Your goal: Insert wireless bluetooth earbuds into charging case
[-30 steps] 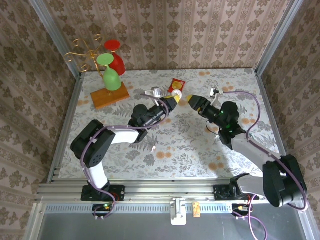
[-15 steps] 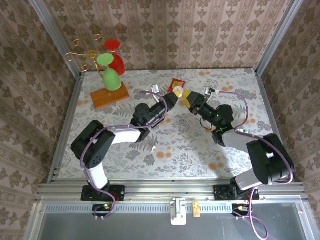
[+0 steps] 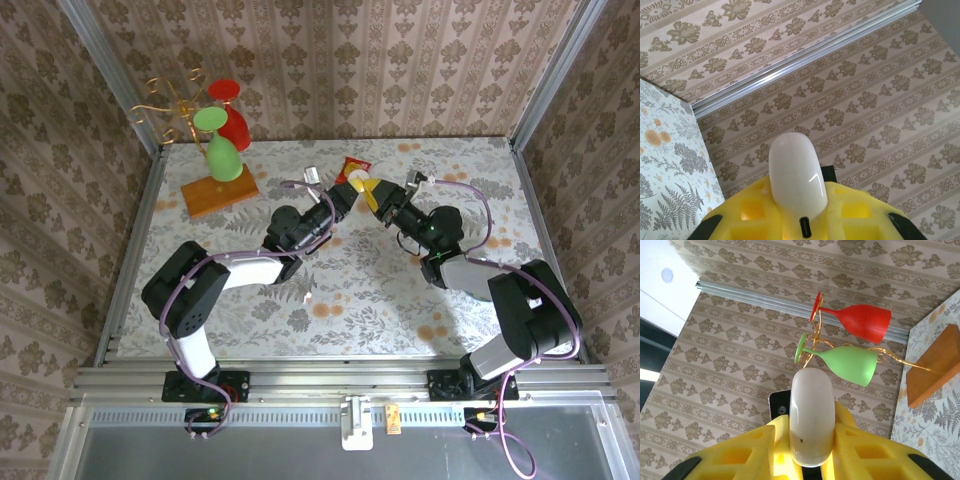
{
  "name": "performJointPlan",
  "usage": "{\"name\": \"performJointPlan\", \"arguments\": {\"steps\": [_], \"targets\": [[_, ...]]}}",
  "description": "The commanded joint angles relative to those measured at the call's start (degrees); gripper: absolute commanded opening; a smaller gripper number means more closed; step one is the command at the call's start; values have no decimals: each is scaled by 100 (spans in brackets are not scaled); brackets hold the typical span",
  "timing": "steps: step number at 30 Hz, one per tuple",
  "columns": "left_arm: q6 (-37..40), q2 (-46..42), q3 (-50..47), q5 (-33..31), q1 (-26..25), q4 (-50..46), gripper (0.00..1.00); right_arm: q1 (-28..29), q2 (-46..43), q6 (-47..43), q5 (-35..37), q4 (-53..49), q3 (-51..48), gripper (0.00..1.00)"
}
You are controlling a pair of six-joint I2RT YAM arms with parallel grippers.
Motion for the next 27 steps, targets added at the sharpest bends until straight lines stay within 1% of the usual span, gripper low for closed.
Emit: {"name": "performJointPlan", "arguments": {"steps": [1,6,9,16,17,20,22,24,27], "targets": [[-92,-228,35,21,-86,257,0,33,78,41,88,212,183,25],[-101,-242,2,-46,-92,259,0,27,58,50,110,211,157,18],[-101,-246,15,-37,-85,257,2,35,57,20,132,210,131,16],[-92,-254,-16,-56,-69,254,26,28,49,-230,119,183,78,16],[-77,-273,-18,-56,-60,257,28,31,63,-290,125,173,61,16],[97,-367,-67,-63,-28,257,39,27,161,-427,139,168,19,16],[237,-441,-104,-66,-6,248,49,32,238,-475,137,163,1,16],[372,-470,-149,-68,24,248,57,33,291,-556,115,163,7,16],[564,-482,-211,-50,60,248,65,10,342,-654,56,153,13,16]]}}
